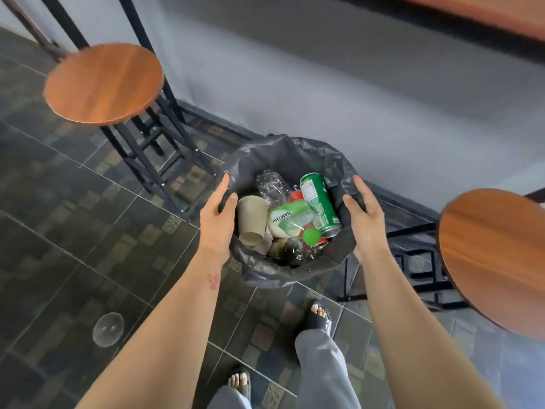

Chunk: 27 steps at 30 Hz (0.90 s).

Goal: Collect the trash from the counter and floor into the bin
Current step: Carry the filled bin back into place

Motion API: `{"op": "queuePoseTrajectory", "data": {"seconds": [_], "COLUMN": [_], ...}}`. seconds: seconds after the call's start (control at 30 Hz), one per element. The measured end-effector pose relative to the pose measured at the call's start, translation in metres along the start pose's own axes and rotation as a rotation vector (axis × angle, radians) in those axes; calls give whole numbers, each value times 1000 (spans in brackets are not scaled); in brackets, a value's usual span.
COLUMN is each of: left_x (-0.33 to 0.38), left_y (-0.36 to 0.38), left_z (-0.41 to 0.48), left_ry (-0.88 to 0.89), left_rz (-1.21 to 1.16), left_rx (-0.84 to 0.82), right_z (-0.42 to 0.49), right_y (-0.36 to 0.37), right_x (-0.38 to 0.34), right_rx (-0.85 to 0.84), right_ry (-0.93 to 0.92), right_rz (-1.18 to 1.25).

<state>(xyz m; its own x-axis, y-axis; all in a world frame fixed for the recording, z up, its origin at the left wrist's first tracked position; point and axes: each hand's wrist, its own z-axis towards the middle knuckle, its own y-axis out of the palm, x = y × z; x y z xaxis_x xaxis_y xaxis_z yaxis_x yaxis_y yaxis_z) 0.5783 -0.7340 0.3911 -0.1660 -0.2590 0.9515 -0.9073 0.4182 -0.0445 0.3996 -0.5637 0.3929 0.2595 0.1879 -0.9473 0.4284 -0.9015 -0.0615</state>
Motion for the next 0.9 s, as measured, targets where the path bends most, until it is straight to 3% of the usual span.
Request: {"op": "queuePoseTrajectory", "data": {"seconds": [0.43,0.9], "left_x": [32,-17], "left_y": [-29,97], "left_z": [-153,-339], "left_ry": [26,-9], "left_rz": [120,226], "left_rx": [-264,-438], "right_z": [-192,-290], "right_y": [-93,-313], "right_x": [-6,50], "right_rx": [217,404], "right_ry": [-29,9], "right_rz": [98,179]}}
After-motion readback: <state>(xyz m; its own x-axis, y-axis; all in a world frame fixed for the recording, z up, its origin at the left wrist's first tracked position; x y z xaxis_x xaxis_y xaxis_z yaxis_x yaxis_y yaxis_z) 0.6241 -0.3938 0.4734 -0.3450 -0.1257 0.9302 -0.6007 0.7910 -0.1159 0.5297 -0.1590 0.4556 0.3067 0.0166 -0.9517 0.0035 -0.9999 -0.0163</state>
